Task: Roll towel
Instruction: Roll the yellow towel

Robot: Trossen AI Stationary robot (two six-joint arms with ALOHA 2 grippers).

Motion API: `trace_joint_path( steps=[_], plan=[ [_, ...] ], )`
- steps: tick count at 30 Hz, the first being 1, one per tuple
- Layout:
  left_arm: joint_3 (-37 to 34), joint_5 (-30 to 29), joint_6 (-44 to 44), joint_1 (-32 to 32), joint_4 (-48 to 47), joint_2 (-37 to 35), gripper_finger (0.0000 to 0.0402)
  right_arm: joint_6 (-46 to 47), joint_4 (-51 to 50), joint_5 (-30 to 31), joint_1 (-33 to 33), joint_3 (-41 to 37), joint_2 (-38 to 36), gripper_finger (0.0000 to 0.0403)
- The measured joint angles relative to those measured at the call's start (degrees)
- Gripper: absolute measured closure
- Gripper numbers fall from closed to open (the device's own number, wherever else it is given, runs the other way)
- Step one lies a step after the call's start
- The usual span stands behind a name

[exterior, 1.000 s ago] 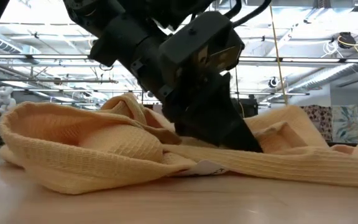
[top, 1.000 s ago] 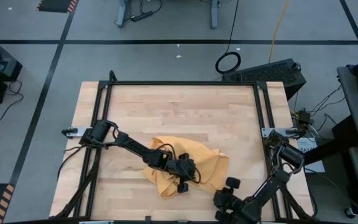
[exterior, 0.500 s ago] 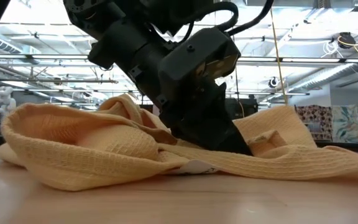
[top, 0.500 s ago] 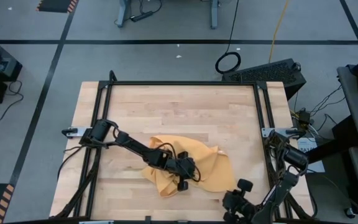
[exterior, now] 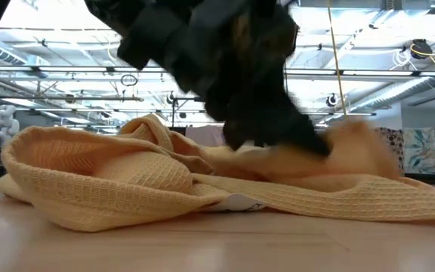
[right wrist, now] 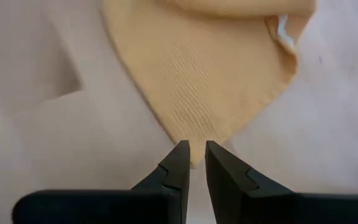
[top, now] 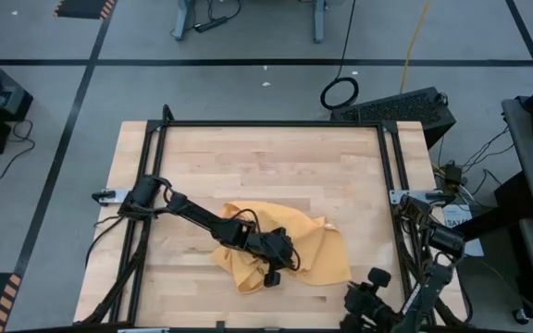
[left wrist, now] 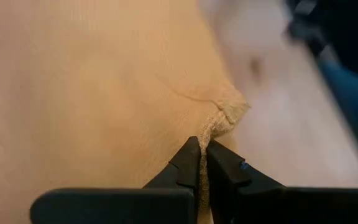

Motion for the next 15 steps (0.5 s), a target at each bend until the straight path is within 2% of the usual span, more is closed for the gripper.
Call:
trace_joint_path(
  steps=[5,10,15],
  plan=[
    [0.15,0.17,2.37,-0.02,2.59,-1.53,0.0382,1.82,12.9,-0.28,-2.03,-8.01,0.14,0.036],
    [-0.32,0.5,7.83,1.25,-15.89,-6.39,0.0382,-2.07,21.33,-0.3,-5.49,-9.96,-0.42,0.036],
    [-1.52,-1.64,11.28,2.3,-25.66,-14.42,0.0388,-8.22,29.11,1.1,-9.94,-8.06,-0.2,0.036]
  ],
)
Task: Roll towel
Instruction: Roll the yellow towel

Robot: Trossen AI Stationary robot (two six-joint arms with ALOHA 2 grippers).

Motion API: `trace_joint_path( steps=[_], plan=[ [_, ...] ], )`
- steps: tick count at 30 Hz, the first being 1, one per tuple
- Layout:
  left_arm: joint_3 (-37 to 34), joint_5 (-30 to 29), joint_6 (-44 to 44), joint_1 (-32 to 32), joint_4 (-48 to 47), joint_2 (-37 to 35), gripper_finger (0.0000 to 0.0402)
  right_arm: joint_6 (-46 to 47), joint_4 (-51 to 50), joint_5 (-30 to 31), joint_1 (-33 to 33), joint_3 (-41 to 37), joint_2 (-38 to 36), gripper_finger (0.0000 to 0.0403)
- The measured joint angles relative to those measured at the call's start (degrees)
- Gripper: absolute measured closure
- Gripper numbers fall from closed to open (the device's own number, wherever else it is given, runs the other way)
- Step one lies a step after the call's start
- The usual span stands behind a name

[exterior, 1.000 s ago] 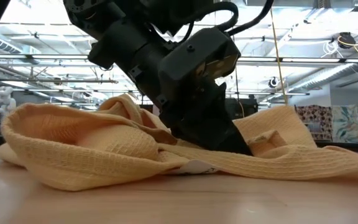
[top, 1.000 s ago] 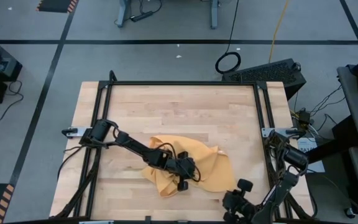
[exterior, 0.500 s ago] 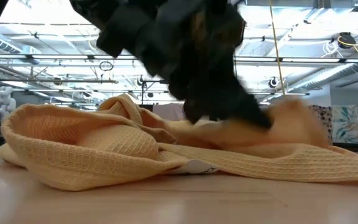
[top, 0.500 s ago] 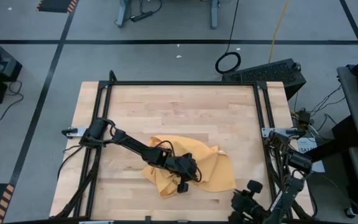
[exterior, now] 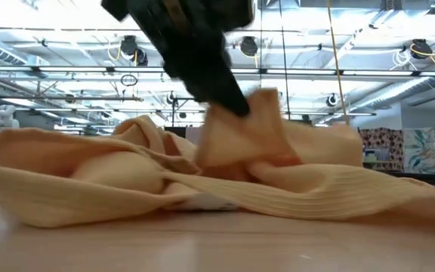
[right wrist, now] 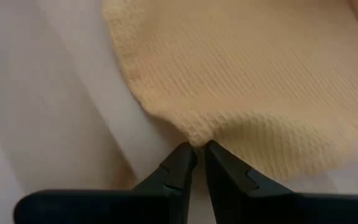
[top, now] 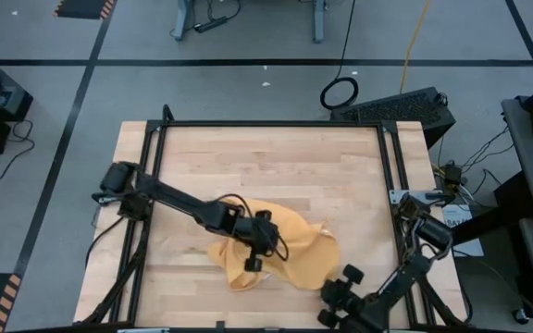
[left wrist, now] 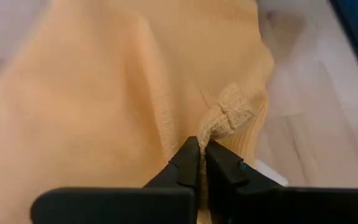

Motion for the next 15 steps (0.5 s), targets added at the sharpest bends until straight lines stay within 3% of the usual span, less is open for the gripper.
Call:
trace_joint_path(
  steps=[9,12,15],
  plan=[
    [-0.27,-9.51,4.67,0.49,-2.61,-11.05,0.0396,-13.7,8.16,1.63,-3.86,4.18,0.02,0.036],
    [-0.28,-8.97,5.34,0.38,5.73,-11.11,0.0396,-17.61,5.79,1.52,-3.1,7.78,-1.37,0.036],
    [-0.1,-4.23,4.6,0.16,17.39,-8.17,0.0396,-19.53,1.16,1.2,-1.54,11.39,-2.81,0.036]
  ],
)
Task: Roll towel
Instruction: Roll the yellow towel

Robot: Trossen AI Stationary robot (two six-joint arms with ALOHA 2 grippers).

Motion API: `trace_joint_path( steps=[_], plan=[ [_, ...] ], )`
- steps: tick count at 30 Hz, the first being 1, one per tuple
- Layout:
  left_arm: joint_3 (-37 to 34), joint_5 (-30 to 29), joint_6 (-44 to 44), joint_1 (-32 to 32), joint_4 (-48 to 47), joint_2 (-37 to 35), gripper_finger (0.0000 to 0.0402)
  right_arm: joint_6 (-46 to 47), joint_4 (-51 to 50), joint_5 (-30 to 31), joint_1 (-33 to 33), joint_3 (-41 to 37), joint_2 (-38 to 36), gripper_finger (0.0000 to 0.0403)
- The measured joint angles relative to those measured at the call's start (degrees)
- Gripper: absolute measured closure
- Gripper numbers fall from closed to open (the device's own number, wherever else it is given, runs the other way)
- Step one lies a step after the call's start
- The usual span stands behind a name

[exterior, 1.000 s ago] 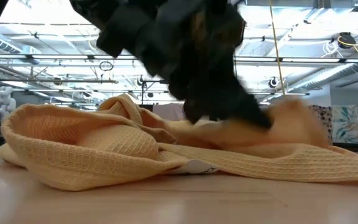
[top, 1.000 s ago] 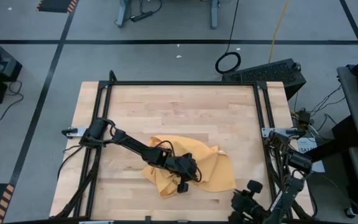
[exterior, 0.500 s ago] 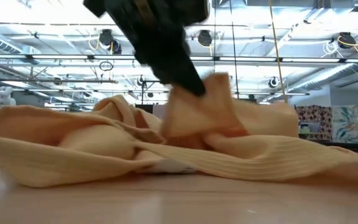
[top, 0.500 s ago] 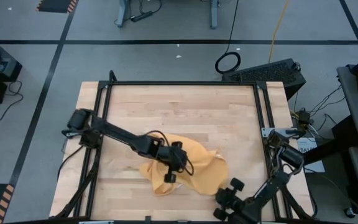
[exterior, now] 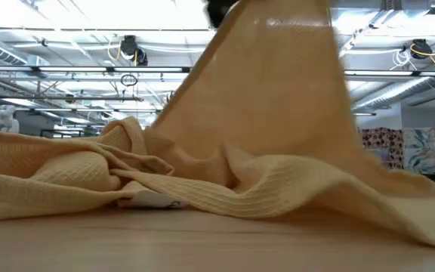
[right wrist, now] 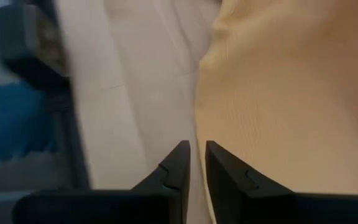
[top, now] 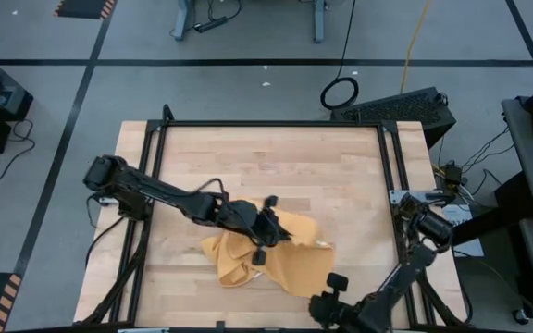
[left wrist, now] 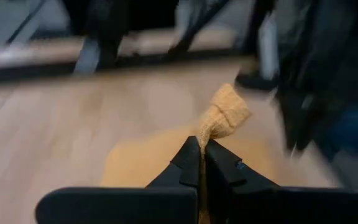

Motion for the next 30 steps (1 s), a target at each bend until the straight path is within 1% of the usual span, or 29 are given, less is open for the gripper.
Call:
trace_joint_path(
  steps=[2,4,6,10,14,20,23,27,30],
  plan=[
    [-0.18,2.15,-1.12,-0.71,4.39,2.83,0.0396,-0.12,-3.74,-0.39,1.2,2.56,-0.27,0.036],
    [-0.2,2.92,-2.69,-1.55,9.46,6.54,0.0396,1.84,-7.76,-0.75,2.62,4.48,-0.3,0.036],
    [-0.2,3.13,-4.31,-2.3,11.07,9.68,0.0396,4.54,-10.56,-0.75,3.62,4.71,-0.33,0.036],
    [-0.28,3.11,-8.52,-3.23,14.44,15.41,0.0396,10.45,-11.53,-1.07,5.02,1.3,-0.09,0.036],
    [-0.27,3.06,-9.93,-4.36,17.81,17.89,0.0396,11.77,-6.7,-1.15,4.94,-3.6,1.75,0.036],
    [-0.17,3.06,-9.4,-5.36,18.7,17.87,0.0395,12.23,-0.58,0.39,1.48,-7.96,3.54,0.036],
    [-0.17,3.04,-7.55,-4.81,15.4,16.04,0.0395,10.14,1.11,0.93,-1.34,-8.17,4.17,0.036],
    [-0.17,2.66,-5.37,-3.32,8.48,11.32,0.0395,5.11,4.0,2.12,-5.97,-8.14,4.59,0.036],
    [-0.17,2.32,-4.8,-2.67,2.69,8.29,0.0395,3.67,2.79,2.13,-8.28,-7.34,4.36,0.036]
  ],
)
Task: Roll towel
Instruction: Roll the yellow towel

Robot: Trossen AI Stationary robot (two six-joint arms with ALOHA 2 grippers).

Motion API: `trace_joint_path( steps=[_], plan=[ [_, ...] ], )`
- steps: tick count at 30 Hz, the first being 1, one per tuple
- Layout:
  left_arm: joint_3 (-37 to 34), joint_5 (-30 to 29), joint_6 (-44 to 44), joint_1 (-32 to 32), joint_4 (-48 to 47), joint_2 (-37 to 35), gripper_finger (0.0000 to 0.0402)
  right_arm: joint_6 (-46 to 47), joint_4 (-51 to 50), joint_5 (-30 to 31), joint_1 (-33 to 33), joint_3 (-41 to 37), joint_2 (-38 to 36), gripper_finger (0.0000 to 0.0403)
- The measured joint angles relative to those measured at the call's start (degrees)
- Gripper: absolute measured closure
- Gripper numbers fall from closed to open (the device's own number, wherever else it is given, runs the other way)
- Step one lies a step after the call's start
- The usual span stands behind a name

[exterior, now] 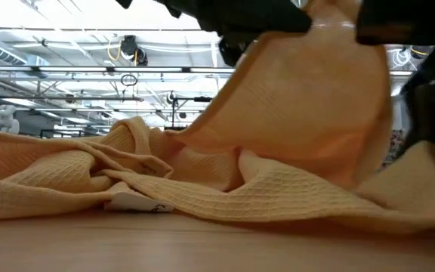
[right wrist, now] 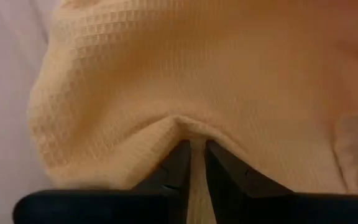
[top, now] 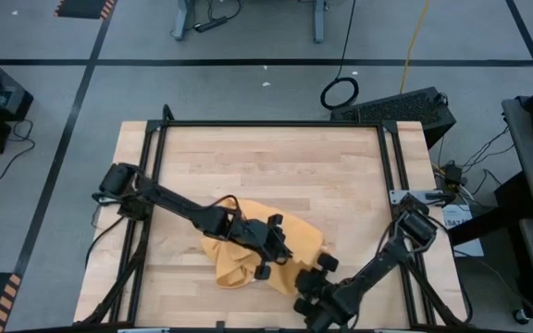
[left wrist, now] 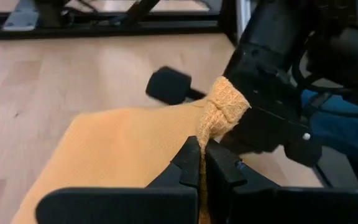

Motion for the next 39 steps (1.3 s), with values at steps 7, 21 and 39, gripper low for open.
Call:
trace_joint_path(
  steps=[7,21,39],
  plan=[
    [0.0,-0.05,0.74,-0.81,-1.23,-0.16,0.0395,-0.01,-8.04,-3.15,3.84,3.85,-3.83,0.036],
    [0.02,-1.78,-0.59,-3.72,5.05,0.14,0.0395,31.07,-12.04,17.78,9.31,-8.16,-2.48,0.025],
    [0.02,-4.39,-0.61,-3.61,4.48,0.16,0.0395,16.98,-4.75,16.6,1.41,-10.97,-2.48,0.0243]
  ],
)
